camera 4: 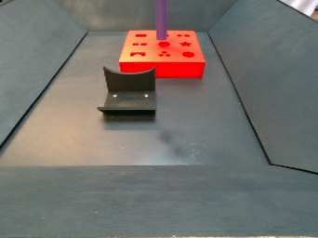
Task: Pick up the round object. Move up. Place the round object on the fixture. Regrasp the round object. Move to above the board. Insert the round object.
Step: Insert the round object.
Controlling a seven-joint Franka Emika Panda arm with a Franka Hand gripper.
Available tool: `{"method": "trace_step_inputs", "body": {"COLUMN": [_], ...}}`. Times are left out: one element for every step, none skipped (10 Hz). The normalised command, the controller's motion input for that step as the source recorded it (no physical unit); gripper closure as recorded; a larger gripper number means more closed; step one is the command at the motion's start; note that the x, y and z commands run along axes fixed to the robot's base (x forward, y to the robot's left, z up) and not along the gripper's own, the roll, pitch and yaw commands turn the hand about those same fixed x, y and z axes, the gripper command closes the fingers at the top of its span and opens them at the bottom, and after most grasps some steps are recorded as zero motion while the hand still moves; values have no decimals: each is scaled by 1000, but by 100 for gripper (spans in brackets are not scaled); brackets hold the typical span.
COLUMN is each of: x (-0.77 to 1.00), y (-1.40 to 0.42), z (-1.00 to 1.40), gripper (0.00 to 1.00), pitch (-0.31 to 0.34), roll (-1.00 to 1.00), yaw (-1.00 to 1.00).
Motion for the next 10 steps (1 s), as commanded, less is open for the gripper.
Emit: {"method": "trace_step_inputs", "body": {"x": [-154,-97,-60,0,3,0,51,20,0,0], "y": [0,-54,0,0,0,0,0,0,0,0], "z": [-194,-120,-237,-306,-354,-380,-429,-411,-340,-269], "gripper": [100,100,100,100,100,100,100,100,100,100], "pitch": [-74,-73,-29,-23,-11,-31,-50,-47,-53,-59], "roll": [0,0,0,0,-9,-16,-63,-49,-1,-17], "yaw": [0,0,0,0,0,0,0,0,0,0]}}
